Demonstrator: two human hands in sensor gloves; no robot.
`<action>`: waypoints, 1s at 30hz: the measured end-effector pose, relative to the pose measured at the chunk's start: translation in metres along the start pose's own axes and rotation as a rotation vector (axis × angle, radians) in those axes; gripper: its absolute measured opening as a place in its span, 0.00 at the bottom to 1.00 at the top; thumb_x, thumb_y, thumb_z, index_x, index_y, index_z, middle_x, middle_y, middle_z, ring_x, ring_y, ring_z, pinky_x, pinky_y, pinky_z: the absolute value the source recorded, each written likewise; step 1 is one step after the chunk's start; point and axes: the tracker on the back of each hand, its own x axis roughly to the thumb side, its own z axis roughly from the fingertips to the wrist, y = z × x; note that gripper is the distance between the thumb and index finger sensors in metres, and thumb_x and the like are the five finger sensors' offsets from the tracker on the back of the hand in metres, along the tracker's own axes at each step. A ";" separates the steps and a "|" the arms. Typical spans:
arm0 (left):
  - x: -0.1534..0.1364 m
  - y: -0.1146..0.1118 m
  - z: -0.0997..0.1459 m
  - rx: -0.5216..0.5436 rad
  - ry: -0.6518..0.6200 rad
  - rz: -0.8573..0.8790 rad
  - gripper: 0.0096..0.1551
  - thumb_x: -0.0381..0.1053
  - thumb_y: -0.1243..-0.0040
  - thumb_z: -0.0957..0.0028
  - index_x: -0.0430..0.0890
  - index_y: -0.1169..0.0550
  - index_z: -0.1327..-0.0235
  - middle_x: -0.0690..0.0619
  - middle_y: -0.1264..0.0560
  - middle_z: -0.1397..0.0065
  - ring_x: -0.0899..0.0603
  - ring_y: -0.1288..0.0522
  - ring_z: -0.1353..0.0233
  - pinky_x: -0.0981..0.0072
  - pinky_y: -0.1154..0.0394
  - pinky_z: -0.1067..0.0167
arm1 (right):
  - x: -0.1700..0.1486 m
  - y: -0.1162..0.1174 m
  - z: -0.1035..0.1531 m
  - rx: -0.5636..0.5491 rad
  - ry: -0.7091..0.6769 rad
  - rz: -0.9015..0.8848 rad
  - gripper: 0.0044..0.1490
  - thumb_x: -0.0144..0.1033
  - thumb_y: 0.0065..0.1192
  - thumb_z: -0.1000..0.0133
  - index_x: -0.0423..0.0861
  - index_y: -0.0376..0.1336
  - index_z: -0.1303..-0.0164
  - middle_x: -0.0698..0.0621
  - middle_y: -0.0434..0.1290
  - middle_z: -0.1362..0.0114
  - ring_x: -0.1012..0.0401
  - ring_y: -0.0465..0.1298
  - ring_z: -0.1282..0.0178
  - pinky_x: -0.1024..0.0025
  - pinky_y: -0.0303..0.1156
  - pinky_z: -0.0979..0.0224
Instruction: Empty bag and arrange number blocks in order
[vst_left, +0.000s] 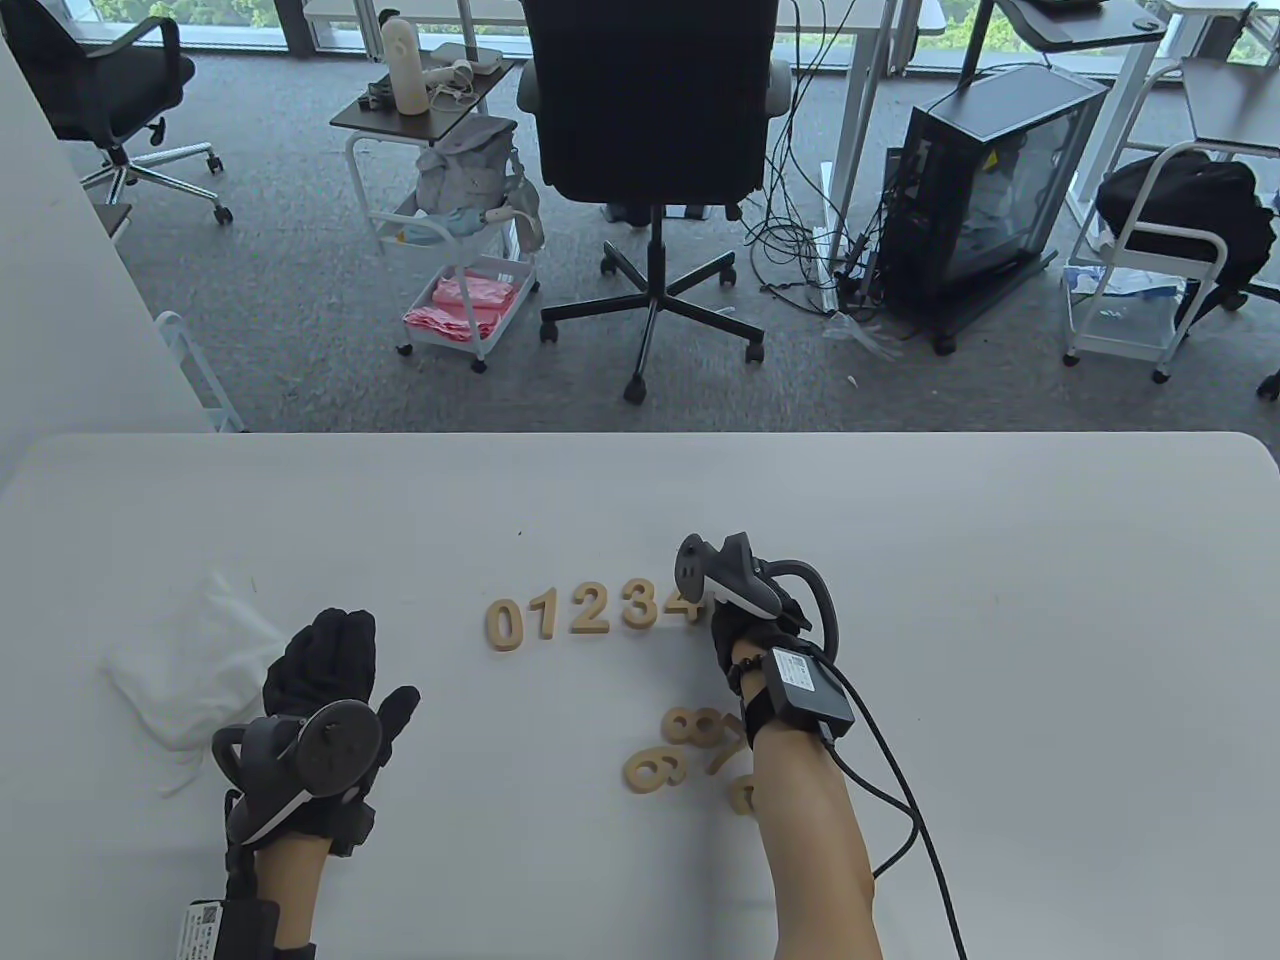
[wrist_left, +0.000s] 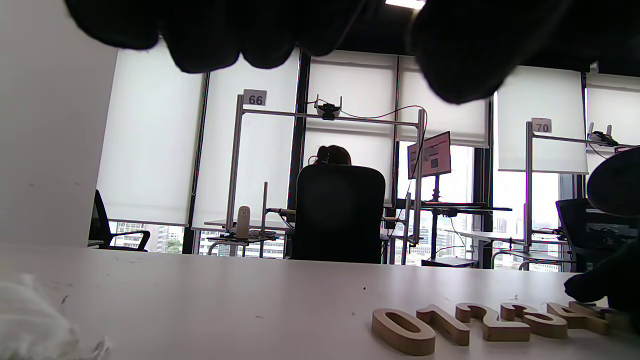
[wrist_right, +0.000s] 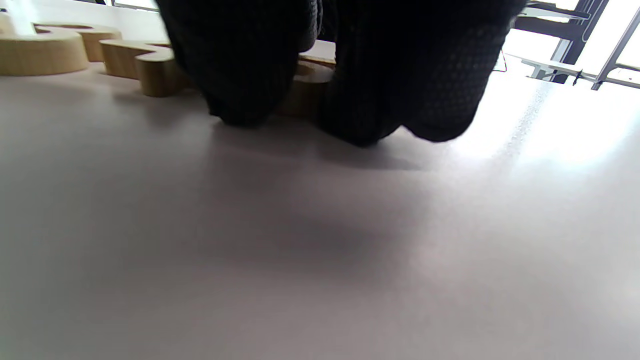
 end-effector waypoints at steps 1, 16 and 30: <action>0.000 0.000 0.000 -0.001 0.000 0.000 0.50 0.61 0.37 0.48 0.34 0.38 0.20 0.28 0.41 0.19 0.20 0.34 0.24 0.24 0.36 0.32 | -0.001 0.000 0.000 -0.001 0.005 -0.014 0.46 0.38 0.72 0.48 0.47 0.52 0.21 0.35 0.68 0.27 0.57 0.84 0.45 0.63 0.86 0.39; 0.003 -0.001 0.000 -0.001 -0.018 -0.003 0.50 0.61 0.37 0.48 0.34 0.38 0.20 0.28 0.41 0.19 0.20 0.34 0.24 0.24 0.36 0.32 | -0.059 -0.054 0.080 -0.215 -0.083 -0.316 0.40 0.44 0.63 0.43 0.44 0.58 0.21 0.34 0.63 0.21 0.40 0.75 0.30 0.44 0.76 0.30; 0.006 -0.004 0.000 -0.007 -0.033 0.001 0.50 0.61 0.37 0.48 0.34 0.38 0.20 0.28 0.41 0.19 0.20 0.34 0.24 0.24 0.36 0.32 | -0.071 -0.057 0.199 -0.403 -0.242 -0.368 0.41 0.48 0.64 0.43 0.41 0.60 0.22 0.33 0.65 0.22 0.36 0.74 0.30 0.39 0.74 0.30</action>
